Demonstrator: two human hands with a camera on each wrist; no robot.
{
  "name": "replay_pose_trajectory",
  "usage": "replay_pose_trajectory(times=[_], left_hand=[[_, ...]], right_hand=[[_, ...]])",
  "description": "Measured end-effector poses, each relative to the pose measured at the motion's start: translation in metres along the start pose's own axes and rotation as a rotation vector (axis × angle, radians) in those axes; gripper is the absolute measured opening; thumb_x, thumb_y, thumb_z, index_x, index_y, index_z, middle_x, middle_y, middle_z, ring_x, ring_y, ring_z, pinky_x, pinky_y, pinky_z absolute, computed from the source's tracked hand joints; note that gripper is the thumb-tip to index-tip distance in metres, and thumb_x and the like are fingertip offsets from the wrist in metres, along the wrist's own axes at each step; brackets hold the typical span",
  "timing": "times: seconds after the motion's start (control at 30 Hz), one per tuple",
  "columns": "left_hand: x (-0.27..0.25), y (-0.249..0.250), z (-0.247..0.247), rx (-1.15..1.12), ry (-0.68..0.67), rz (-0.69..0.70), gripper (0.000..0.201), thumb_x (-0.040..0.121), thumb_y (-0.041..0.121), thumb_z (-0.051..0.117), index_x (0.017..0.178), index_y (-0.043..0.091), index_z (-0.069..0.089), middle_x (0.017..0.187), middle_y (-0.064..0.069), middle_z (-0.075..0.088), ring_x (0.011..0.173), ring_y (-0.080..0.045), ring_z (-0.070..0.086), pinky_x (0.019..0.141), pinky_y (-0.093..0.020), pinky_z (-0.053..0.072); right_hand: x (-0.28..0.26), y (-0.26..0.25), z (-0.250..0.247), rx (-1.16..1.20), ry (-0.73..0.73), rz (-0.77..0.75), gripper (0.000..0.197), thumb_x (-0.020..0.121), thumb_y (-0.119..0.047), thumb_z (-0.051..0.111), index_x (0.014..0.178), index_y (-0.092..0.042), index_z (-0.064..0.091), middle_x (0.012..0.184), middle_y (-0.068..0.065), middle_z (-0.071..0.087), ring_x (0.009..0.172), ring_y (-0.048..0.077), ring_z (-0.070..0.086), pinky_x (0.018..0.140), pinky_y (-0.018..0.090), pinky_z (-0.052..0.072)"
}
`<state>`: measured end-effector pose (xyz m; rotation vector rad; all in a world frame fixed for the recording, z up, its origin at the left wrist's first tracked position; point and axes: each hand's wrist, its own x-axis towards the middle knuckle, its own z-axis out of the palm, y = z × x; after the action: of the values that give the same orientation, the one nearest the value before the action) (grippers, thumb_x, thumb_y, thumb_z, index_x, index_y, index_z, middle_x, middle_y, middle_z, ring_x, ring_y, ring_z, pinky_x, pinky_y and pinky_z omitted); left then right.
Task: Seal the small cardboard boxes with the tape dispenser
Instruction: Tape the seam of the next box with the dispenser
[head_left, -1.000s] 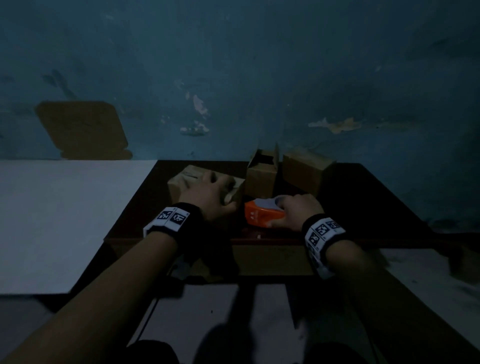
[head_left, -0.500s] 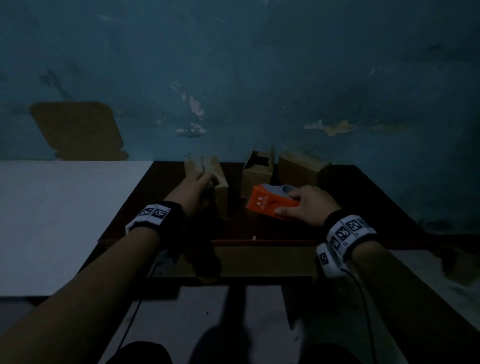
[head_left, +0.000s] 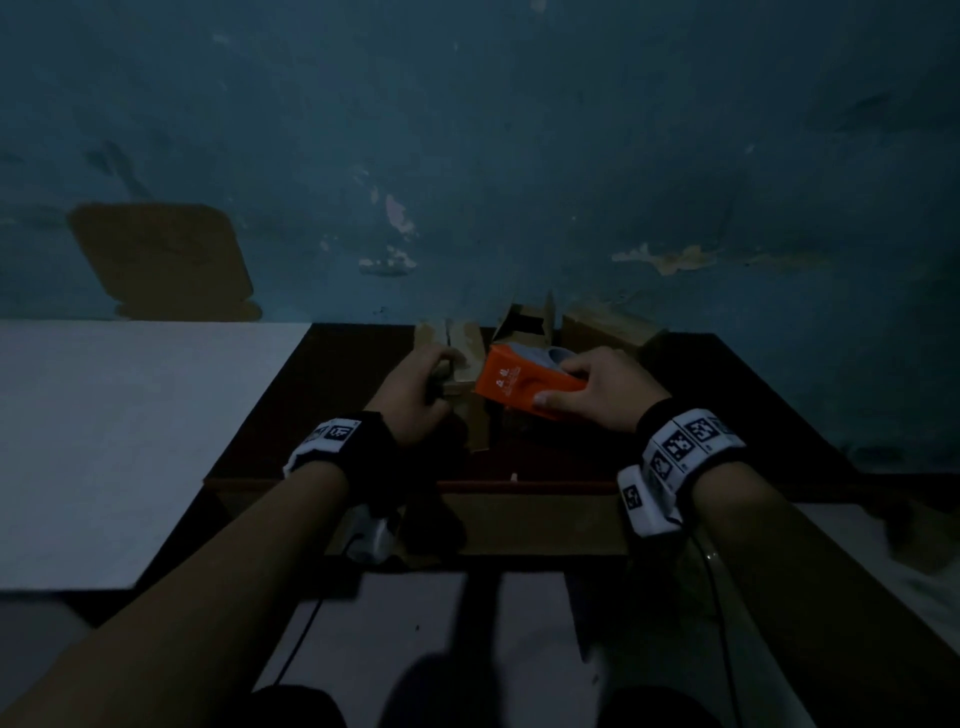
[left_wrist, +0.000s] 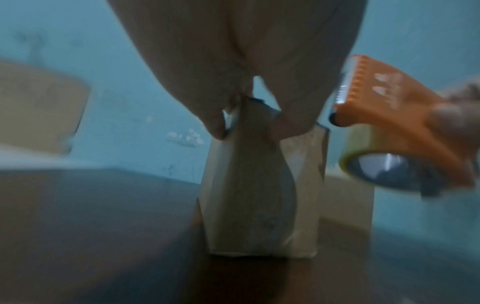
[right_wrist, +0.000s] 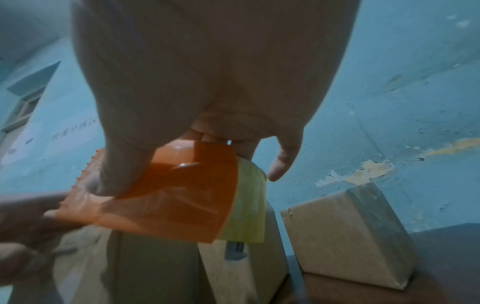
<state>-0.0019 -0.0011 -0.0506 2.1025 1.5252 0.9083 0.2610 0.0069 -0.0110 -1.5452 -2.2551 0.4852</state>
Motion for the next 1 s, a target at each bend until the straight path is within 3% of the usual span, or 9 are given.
replay_pose_trajectory(times=[0.07,0.23,0.3,0.4,0.47,0.57,0.7,0.87,1.0], left_hand=[[-0.002,0.003,-0.002,-0.204,0.049,-0.048,0.043,0.094,0.012,0.054,0.131,0.034,0.048,0.134,0.009,0.046,0.114,-0.007,0.051,0.086,-0.024,0.05],[-0.002,0.032,-0.021,-0.54,0.178,0.001,0.028,0.101,0.014,0.044,0.124,0.017,0.059,0.111,0.0,0.066,0.103,-0.004,0.063,0.093,-0.024,0.049],[-0.002,0.042,-0.025,-0.568,0.148,0.02,0.021,0.1,0.016,0.048,0.112,0.015,0.065,0.095,0.004,0.069,0.083,0.003,0.066,0.079,-0.019,0.053],[-0.005,0.042,-0.028,-0.617,0.112,-0.004,0.019,0.098,0.023,0.052,0.09,0.022,0.07,0.081,-0.002,0.068,0.077,-0.013,0.063,0.076,-0.028,0.051],[-0.008,0.039,-0.029,-0.655,0.08,-0.006,0.021,0.098,0.026,0.052,0.09,0.017,0.069,0.081,-0.014,0.062,0.072,-0.021,0.06,0.068,-0.032,0.054],[-0.014,0.039,-0.031,-0.699,0.073,-0.033,0.023,0.099,0.024,0.051,0.096,0.006,0.065,0.067,0.004,0.066,0.06,-0.011,0.063,0.055,-0.028,0.053],[-0.013,0.033,-0.032,-0.594,0.12,-0.017,0.02,0.096,0.022,0.056,0.084,0.008,0.065,0.067,0.009,0.067,0.06,-0.005,0.063,0.055,-0.022,0.051],[-0.011,0.034,-0.032,-0.534,0.21,-0.082,0.028,0.095,0.016,0.057,0.068,0.015,0.064,0.065,0.005,0.064,0.062,-0.008,0.058,0.062,-0.022,0.047],[-0.011,0.033,-0.031,-0.554,0.204,-0.197,0.027,0.095,0.018,0.057,0.078,0.001,0.068,0.065,-0.003,0.064,0.056,-0.011,0.055,0.053,-0.02,0.041]], right_hand=[[-0.001,0.0,-0.003,0.067,0.003,-0.017,0.042,0.074,-0.058,0.071,0.101,-0.027,0.072,0.09,-0.008,0.07,0.08,0.009,0.066,0.078,0.037,0.057],[-0.003,-0.013,-0.018,0.236,-0.011,-0.092,0.041,0.071,-0.053,0.073,0.097,-0.022,0.073,0.089,-0.005,0.073,0.081,0.011,0.07,0.081,0.038,0.057],[-0.003,-0.021,-0.023,0.251,-0.026,-0.135,0.046,0.068,-0.056,0.071,0.098,-0.022,0.073,0.089,-0.006,0.073,0.079,0.009,0.07,0.079,0.034,0.057],[-0.003,-0.033,-0.03,0.252,-0.052,-0.166,0.04,0.072,-0.048,0.073,0.1,-0.02,0.073,0.09,-0.006,0.073,0.078,0.006,0.069,0.074,0.026,0.055],[-0.003,-0.038,-0.033,0.241,-0.051,-0.172,0.035,0.075,-0.043,0.075,0.101,-0.019,0.074,0.09,-0.006,0.073,0.078,0.005,0.068,0.072,0.023,0.054],[-0.001,-0.041,-0.034,0.229,-0.072,-0.173,0.034,0.074,-0.042,0.076,0.099,-0.019,0.074,0.086,-0.007,0.072,0.072,0.003,0.068,0.065,0.019,0.053],[0.0,-0.045,-0.036,0.187,-0.122,-0.165,0.037,0.07,-0.049,0.076,0.098,-0.024,0.074,0.086,-0.007,0.073,0.073,0.004,0.069,0.067,0.023,0.055],[0.005,-0.05,-0.039,0.154,-0.127,-0.148,0.032,0.075,-0.048,0.074,0.097,-0.026,0.072,0.083,-0.012,0.07,0.069,0.0,0.066,0.059,0.013,0.047],[0.013,-0.051,-0.037,0.159,-0.091,-0.128,0.037,0.074,-0.057,0.07,0.084,-0.021,0.074,0.07,-0.01,0.069,0.057,0.0,0.063,0.053,0.012,0.043]])
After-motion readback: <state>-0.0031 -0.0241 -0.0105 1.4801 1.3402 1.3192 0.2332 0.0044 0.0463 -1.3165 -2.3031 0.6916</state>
